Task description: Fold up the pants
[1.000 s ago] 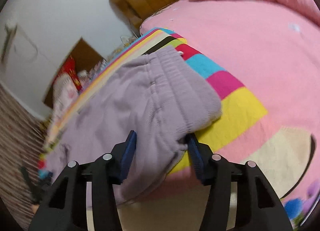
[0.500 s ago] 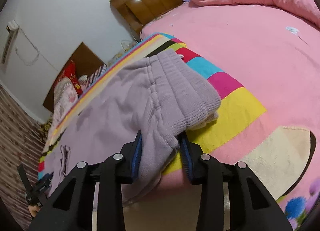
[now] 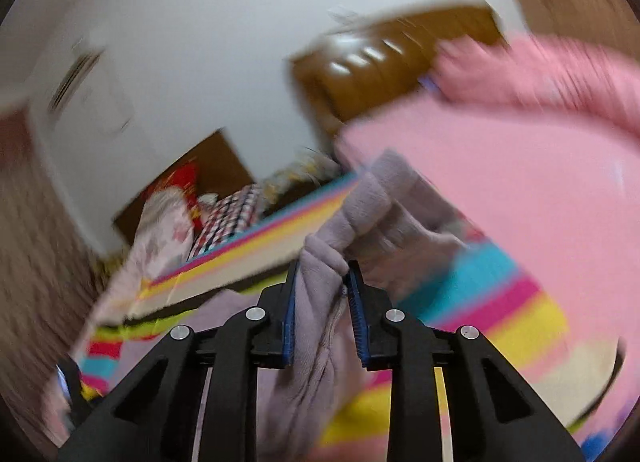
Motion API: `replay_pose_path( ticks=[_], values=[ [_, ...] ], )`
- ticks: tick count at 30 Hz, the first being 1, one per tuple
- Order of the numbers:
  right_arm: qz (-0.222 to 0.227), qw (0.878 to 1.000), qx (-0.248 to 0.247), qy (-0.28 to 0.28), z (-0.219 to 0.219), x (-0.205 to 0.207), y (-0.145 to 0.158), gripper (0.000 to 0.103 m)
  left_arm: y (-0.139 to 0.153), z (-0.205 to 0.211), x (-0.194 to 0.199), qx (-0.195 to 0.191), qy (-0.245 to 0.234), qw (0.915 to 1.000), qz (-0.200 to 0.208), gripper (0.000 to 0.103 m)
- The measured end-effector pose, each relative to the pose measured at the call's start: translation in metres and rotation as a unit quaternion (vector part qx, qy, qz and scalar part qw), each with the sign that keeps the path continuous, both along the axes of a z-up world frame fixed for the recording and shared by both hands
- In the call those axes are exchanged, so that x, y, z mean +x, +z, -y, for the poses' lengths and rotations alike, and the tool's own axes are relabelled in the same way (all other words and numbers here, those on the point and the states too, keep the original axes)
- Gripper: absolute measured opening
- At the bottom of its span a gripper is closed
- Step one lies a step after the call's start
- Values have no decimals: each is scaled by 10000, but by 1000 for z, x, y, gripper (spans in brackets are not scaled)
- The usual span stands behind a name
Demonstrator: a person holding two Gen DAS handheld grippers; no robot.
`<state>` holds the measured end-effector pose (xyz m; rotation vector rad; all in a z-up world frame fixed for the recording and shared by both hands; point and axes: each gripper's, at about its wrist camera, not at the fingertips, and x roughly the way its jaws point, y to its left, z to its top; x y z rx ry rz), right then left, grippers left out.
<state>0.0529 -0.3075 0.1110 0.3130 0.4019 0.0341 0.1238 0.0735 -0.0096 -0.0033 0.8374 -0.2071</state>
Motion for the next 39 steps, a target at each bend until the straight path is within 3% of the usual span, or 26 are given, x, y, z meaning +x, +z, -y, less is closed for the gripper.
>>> replay_pose_path(
  ticks=[3, 6, 9, 13, 15, 16, 18, 20, 22, 23, 25, 30, 33, 37, 39],
  values=[
    [378, 9892, -1193, 764, -104, 15, 31, 25, 25, -47, -10, -687, 541, 9953, 409, 101],
    [555, 9588, -2346, 1503, -211, 25, 23, 25, 36, -91, -19, -1013, 1010, 9879, 593, 101],
    [310, 9177, -3252, 2260, -299, 31, -24, 24, 35, -138, -32, -1336, 1501, 9778, 593, 101],
    [-197, 8494, -4347, 2986, -373, 17, -110, 18, 23, -165, -42, -1599, 1447, 9758, 370, 101],
    [132, 8292, -4860, 2756, -385, 0, -127, 19, 23, -167, -44, -1713, 1296, 9761, 329, 101],
    [218, 8243, -4888, 2849, -386, -7, -129, 19, 21, -167, -43, -1862, 1144, 9753, 317, 101],
    [411, 8202, -4869, 2976, -381, -21, -126, 21, 21, -163, -42, -2150, 893, 9721, 296, 101],
    [555, 8152, -4795, 3200, -372, -35, -117, 35, 20, -154, -39, -2418, 663, 9677, 271, 101],
    [670, 8385, -4348, 3215, -352, -42, -97, 37, 19, -147, -34, -2595, 498, 9643, 192, 101],
    [642, 8569, -4061, 3109, -337, -39, -83, 37, 17, -144, -32, -2645, 435, 9633, 155, 101],
    [520, 8674, -4008, 2904, -321, -26, -73, 38, 13, -138, -30, -2774, 358, 9601, 66, 101],
    [-55, 8599, -4041, 3119, -311, 3, -86, 41, -3, -128, -23, -3011, 396, 9525, -210, 101],
    [-302, 8498, -4166, 3214, -324, 18, -102, 49, -6, -126, -25, -3024, 405, 9521, -208, 101],
    [-568, 8691, -3564, 3383, -310, 35, -93, 50, -6, -132, -26, -3243, 371, 9449, -263, 101],
    [-681, 8730, -3349, 3479, -308, 39, -90, 50, -6, -135, -28, -3343, 373, 9414, -256, 101]
  ],
)
